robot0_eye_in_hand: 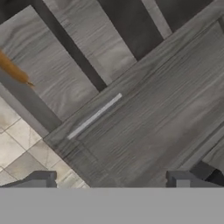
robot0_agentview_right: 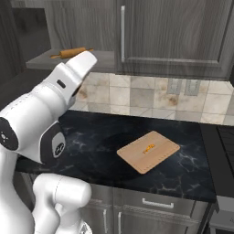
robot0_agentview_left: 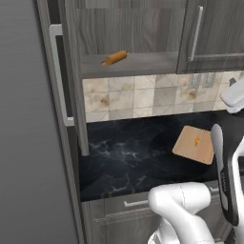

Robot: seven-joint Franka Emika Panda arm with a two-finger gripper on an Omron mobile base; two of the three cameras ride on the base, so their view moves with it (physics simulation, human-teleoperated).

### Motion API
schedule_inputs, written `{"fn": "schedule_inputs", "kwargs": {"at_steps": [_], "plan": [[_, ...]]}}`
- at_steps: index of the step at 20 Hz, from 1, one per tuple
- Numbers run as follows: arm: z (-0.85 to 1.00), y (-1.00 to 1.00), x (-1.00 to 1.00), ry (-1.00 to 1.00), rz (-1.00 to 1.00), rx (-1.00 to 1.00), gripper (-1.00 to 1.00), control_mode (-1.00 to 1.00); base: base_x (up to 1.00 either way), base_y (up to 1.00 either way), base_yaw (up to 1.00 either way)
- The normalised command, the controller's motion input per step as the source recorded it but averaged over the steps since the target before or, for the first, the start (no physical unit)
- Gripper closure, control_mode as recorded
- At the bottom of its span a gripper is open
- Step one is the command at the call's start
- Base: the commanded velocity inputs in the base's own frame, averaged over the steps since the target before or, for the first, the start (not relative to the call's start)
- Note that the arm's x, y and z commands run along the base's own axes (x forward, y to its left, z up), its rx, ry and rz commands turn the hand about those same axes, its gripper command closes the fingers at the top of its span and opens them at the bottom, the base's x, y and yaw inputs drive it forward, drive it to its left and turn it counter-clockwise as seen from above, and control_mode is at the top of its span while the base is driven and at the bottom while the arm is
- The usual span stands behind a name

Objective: Open the cabinet, retrieve the rolling pin, and place it next to the meat on the cutting board to prepare for tenderizing.

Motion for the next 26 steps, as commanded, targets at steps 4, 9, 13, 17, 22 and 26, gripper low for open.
{"fn": "schedule_inputs", "kwargs": {"at_steps": [4, 9, 13, 17, 22, 26], "plan": [[0.00, 0.02, -0.12, 0.04, -0.09, 0.12, -1.00, -1.00, 0.00, 0.00, 0.00], [0.00, 0.00, -0.12, -0.01, -0.03, 0.16, -1.00, -1.00, 0.00, 0.00, 0.00], [0.02, 0.00, -0.03, -0.09, 0.01, 0.18, -1.00, -1.00, 0.00, 0.00, 0.00], [0.00, 0.00, 0.00, -0.09, 0.07, 0.19, -1.00, -1.00, 0.00, 0.00, 0.00], [0.00, 0.00, -0.03, -0.09, 0.13, 0.19, -1.00, -1.00, 0.00, 0.00, 0.00], [-0.02, 0.00, 0.08, 0.00, 0.04, 0.31, -1.00, -1.00, 0.00, 0.00, 0.00]]}}
